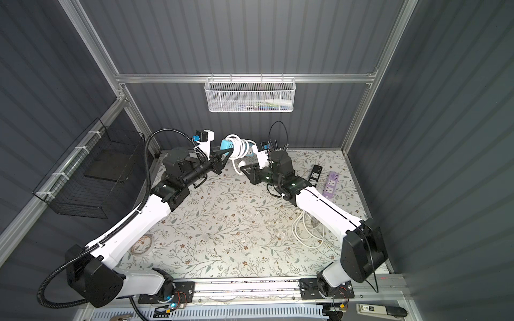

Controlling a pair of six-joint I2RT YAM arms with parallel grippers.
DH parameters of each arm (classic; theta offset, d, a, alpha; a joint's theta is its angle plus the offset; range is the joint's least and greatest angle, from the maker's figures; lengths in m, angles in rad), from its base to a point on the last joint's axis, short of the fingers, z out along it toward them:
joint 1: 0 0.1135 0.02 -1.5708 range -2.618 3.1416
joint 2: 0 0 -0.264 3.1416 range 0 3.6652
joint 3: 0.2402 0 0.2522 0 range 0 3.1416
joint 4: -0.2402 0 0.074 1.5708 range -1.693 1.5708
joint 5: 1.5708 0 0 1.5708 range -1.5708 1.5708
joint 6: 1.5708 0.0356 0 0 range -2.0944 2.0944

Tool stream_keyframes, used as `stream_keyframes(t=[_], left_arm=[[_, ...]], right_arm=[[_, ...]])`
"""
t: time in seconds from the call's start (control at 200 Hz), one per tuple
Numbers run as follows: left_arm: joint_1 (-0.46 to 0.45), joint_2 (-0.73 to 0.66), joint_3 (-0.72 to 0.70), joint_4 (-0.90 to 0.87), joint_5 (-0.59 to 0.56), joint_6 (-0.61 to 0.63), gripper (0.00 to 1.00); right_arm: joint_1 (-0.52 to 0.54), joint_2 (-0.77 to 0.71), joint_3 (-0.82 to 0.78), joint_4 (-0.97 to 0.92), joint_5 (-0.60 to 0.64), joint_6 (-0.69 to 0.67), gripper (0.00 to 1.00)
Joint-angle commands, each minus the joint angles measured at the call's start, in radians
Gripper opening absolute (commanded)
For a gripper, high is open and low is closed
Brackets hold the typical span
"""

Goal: Unwrap the cord wrapped around the power strip
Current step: Unwrap the power cord from the power strip.

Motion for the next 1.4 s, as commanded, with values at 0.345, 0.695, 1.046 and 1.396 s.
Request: stream_keyframes(t=[0.345, 0.695, 1.046, 1.396], left_arm=[[0.014, -0.115, 0.045, 0.202, -0.024, -0.034, 0.0], [0.014, -0.161, 0.026, 0.2, -0.023, -0.052, 0.0], [0.014, -0.171, -0.012, 0.203, 0.023, -0.129, 0.0], [0.014, -0.187, -0.066, 0.184, 0.006, -0.134, 0.0]], right_arm=[[-0.043, 0.108, 0.002, 0.043, 0.049, 0.11, 0.0], [-0.142, 0.12, -0.07, 0.17, 0.013, 0.196, 0.0], [-0.247, 0.163, 0.013, 0.25, -0.026, 0.217, 0.0], [-0.349, 0.094, 0.164, 0.232, -0.093, 0.218, 0.0]])
